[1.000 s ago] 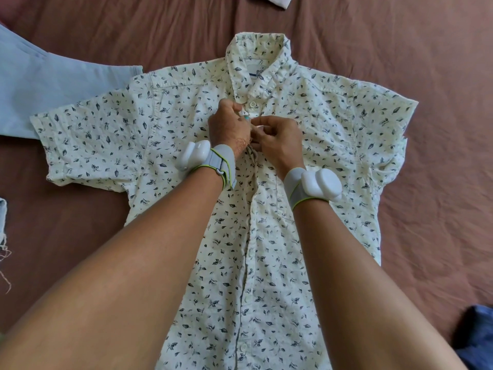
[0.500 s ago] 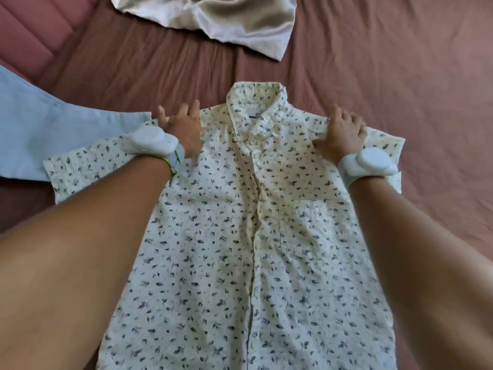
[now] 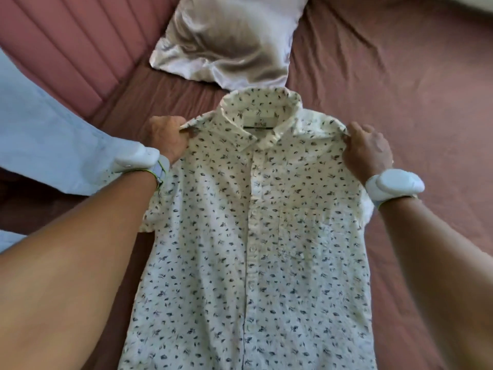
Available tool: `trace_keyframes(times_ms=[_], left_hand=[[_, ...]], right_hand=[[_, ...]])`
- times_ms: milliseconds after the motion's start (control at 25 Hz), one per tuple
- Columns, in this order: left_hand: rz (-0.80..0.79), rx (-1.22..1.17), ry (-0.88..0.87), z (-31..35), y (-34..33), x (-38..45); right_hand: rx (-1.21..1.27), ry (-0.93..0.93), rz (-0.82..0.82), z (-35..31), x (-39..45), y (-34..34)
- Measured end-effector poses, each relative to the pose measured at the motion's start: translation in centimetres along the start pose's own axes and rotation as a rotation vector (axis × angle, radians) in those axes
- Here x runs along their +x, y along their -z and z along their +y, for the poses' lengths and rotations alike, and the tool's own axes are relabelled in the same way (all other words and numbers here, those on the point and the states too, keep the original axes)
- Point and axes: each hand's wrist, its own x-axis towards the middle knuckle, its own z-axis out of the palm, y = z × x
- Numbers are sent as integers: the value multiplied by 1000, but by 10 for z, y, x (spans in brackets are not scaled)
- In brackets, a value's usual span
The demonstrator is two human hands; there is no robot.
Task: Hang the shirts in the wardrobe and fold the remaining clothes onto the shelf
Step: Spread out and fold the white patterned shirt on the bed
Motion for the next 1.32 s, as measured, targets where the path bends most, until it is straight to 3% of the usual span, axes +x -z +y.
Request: trace_keyframes(times_ms=[200,240,280,360,480,520,560,640,680,760,840,1000,1120,1160,1240,1280,1320], left_hand=[[-158,-64,-38,75,165,3],[-212,-47,-58,87,194,5],[-239,-45,-71,101,224,4],[-138,-57,-92,131,279,-3],[411,-19,-270,158,326,-65],[435,4,-266,158,330,-95],[238,11,-217,154,327,-121],[-434,259,-139,138,328,-170],[-517,311,-96,137,333,-173],[-314,272,-114,151,363,-159],[-166,299,-194,171,394,-154],[-60,381,-292,199,447,-141],[425,301,-230,205,454,-147],[419,312,-225,203,449,-154],[-64,443,-296,192,430,-172],[-270,483,-285,188,426,-179],[-295,466,-262,189,431,-181]], right_hand=[[106,55,-278,-27,20,188],[106,56,-265,-35,25,221],[123,44,-205,-44,26,252],[191,26,-25,-62,25,311],[247,43,494,-78,-26,356],[194,62,536,-75,-56,357],[115,101,416,-69,-82,346],[18,140,-192,-49,-132,332],[3,43,-298,-39,-135,333],[115,-93,-160,-36,-122,361],[122,-88,-66,-46,-114,403],[143,-51,89,-57,-100,477],[253,-19,359,-63,-120,499],[206,30,291,-60,-125,497],[74,94,-86,-49,-143,482],[40,49,-173,-41,-149,477],[40,0,-160,-36,-153,477]])
